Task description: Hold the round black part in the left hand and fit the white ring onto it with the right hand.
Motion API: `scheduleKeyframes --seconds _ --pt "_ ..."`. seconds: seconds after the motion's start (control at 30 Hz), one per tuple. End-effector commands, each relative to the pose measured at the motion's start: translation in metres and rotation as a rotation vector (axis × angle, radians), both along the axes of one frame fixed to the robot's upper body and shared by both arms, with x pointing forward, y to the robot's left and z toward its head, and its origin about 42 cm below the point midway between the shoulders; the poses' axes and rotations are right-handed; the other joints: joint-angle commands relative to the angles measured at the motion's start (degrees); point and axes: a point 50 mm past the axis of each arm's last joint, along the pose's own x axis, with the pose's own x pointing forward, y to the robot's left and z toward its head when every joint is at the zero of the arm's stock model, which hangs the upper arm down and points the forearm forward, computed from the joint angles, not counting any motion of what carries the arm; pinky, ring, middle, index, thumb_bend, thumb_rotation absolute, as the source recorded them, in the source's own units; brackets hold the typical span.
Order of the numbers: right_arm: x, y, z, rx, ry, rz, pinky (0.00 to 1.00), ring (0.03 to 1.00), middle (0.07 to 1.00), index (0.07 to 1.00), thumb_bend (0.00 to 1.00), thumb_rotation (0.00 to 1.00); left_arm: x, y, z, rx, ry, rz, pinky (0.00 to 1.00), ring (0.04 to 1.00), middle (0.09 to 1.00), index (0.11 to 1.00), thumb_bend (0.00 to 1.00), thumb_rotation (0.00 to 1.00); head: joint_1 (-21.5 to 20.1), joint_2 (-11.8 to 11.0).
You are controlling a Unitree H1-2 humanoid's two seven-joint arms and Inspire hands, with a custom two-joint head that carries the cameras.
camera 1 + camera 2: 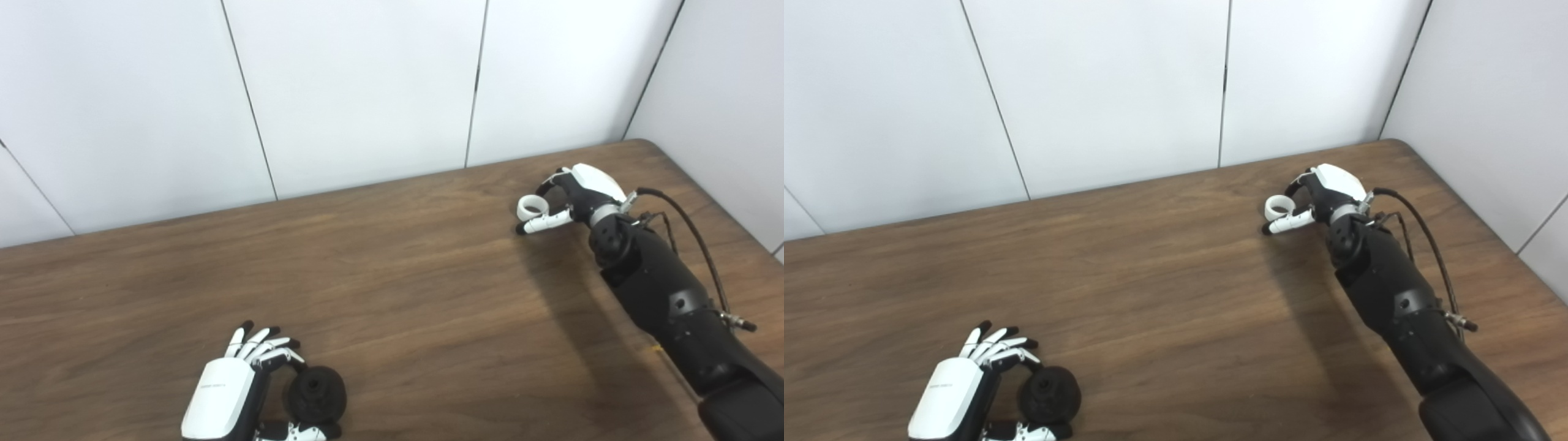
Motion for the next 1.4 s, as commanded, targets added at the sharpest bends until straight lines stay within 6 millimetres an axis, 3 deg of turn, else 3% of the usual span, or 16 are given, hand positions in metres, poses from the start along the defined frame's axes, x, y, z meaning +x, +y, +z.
scheduleKeyframes --seconds 0.0,0.1,0.13,0.23,0.93,1.13,1.37 --pt "0.01 0.001 0.028 -0.017 -0.088 0.008 1.0 1.0 0.957 0.697 0.8 0.38 -0.008 0.006 -0.01 0.062 0.067 0.007 1.0 0.88 0.764 0.483 0.52 0.05 0.07 0.08" --pt "0.01 0.0 0.026 -0.004 -0.114 0.011 1.0 0.998 0.931 0.64 0.77 0.31 -0.008 0.006 -0.01 0.069 0.066 0.008 1.0 0.883 0.764 0.483 0.52 0.05 0.07 0.08" --pt "0.009 0.0 0.025 0.003 -0.125 0.012 1.0 0.995 0.919 0.553 0.63 0.22 -0.008 0.006 -0.01 0.07 0.066 0.008 1.0 0.881 0.764 0.483 0.52 0.05 0.13 0.14" --pt "0.008 -0.001 0.023 0.021 -0.176 0.012 1.0 0.977 0.883 0.495 0.53 0.15 -0.008 0.005 -0.009 0.071 0.071 0.009 1.0 0.884 0.766 0.483 0.52 0.05 0.19 0.25" --pt "-0.002 -0.002 0.02 0.009 -0.228 0.04 0.98 0.952 0.856 0.487 0.52 0.13 -0.008 -0.003 -0.008 0.059 0.069 0.008 1.0 0.888 0.768 0.483 0.52 0.05 2.14 0.51" --pt "-0.011 0.015 0.036 -0.012 -0.226 0.169 1.0 0.966 0.862 0.487 0.52 0.14 -0.008 -0.009 -0.007 0.058 0.064 0.007 1.0 0.885 0.77 0.483 0.52 0.05 4.47 0.86" --pt "-0.04 0.055 0.063 0.042 -0.184 0.274 1.0 0.94 0.859 0.486 0.52 0.14 -0.01 -0.018 -0.006 0.061 0.065 0.006 1.0 0.889 0.774 0.483 0.52 0.05 8.3 1.74"
